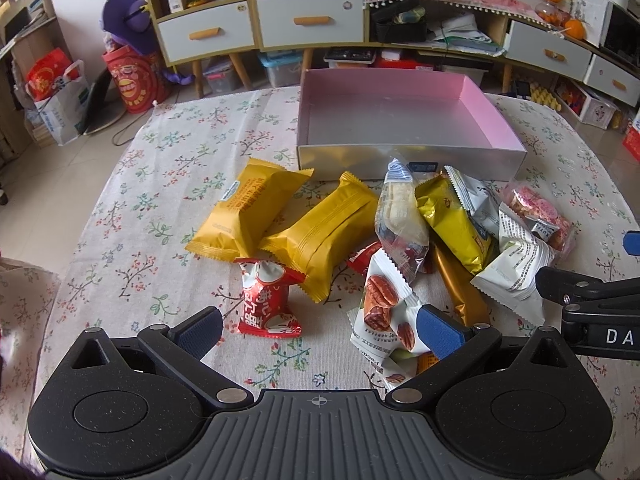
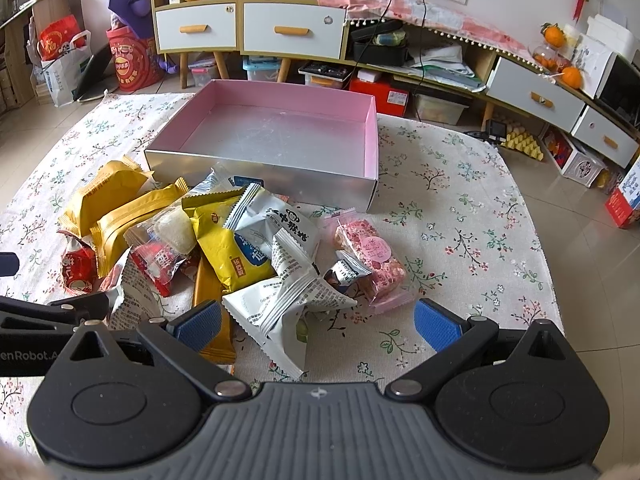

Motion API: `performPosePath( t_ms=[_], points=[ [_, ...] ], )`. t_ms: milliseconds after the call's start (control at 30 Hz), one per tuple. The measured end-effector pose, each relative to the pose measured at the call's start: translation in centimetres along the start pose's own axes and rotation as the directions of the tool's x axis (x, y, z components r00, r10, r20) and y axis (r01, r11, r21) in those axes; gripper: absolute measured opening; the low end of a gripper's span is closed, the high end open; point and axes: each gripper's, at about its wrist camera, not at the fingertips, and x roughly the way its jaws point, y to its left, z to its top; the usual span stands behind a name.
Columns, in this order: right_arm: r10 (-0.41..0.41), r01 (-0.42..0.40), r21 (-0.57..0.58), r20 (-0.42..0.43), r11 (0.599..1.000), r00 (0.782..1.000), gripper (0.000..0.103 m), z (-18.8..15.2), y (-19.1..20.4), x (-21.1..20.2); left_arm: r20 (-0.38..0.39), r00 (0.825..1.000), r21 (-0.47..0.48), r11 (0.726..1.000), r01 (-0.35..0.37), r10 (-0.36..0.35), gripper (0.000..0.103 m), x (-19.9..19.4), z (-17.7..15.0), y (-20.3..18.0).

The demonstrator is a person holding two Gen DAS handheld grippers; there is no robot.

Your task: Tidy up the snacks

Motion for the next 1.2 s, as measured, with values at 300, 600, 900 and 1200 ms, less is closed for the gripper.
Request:
performPosePath(
  t_ms=[300,600,900,1200],
  points=[
    [0.112,-0.112,0.028,-0.013,0.993,0.994,0.102,1.0,-2.2,0.6,0.024,0.994,0.016,0.994,0.107,-0.108,0.103,1.2,0.5,2.9],
    [0.289,-0.273,0.188,-0.065,0.943,0.955,0.089,1.7,-5.1,2.7,0.082,0.969,0.024,0.972,0.233,-0.234,0.095,2.7,1.8,5.7],
    [0.374,-0.315,0.317,-0.144,0.895,0.916,0.075,1.1,-5.3,5.0,0.091,0.943,0.135,0.942,0.307,-0.320,0.064,6.3,3.6,4.8],
    [0.397,-0.316,0.365,-0.170,0.876,0.902,0.065,1.4,-5.3,7.0,0.007,0.953,0.185,0.937,0.295,-0.301,0.044,9.6,3.9,3.8]
  ],
)
